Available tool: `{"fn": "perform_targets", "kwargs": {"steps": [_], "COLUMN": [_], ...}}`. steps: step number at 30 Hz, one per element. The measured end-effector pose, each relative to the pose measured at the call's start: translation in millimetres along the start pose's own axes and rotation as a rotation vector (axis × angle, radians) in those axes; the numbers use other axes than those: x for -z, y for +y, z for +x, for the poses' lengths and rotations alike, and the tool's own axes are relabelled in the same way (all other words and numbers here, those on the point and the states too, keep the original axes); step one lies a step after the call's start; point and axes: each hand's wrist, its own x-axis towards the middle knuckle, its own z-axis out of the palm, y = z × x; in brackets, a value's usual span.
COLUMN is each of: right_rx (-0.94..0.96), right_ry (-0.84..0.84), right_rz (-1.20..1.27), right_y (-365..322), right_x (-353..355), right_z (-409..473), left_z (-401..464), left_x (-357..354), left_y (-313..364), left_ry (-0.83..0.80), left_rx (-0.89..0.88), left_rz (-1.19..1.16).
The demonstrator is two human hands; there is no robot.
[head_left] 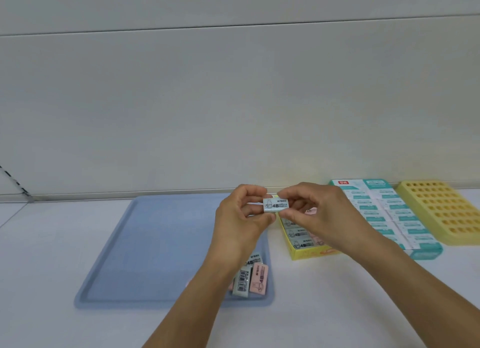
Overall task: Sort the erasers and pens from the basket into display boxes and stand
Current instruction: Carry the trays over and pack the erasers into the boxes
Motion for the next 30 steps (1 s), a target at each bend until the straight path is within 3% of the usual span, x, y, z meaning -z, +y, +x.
{"fn": "perform_targets", "kwargs": {"steps": [4,8,14,17,20,23,26,30], "right_rx": [0.025,-0.004,-0.051,-0.063,0.044,0.111,0.137,0.098], "right_ry": [0.007,-0.092,-0.062,-0.034,0.016,-0.16,-0.457,-0.506], "right_rz": [-0.195,-0.332,-0.251,-0.317,-0.371,-0.219,-0.359,-0.545], "right_y": [23.5,38.1,39.1,38.1,29.5,3.1,-21.9,-30.3], "right_x": [12.7,15.4,-1.2,-3.9,-3.5,-8.9,-27.1,-45.1], "right_z": [3.9,3.5,8.6,8.2,0.5,-12.6,-20.2,-12.3], "left_z": [-0.3,-3.9,6.4,13.1,8.1,-13.4,-30.2,-23.8], "left_x": [-1.6,-6.1,-4.5,15.9,52.8,81.1,90.8,90.0], "left_y": [-7.7,-11.3,-18.3,-6.3,5.6,6.6,-5.8,-26.8], "left_ry": [-0.087,-0.227,-0.343,-0.295,-0.286,-0.392,-0.49,-0.393], "left_rx": [0.042,0.0,-0.026,-0.039,-0.042,-0.001,-0.009,-0.119], "left_rz": [0.364,0.719,0.747,0.678,0.628,0.76,0.911,0.875]}}
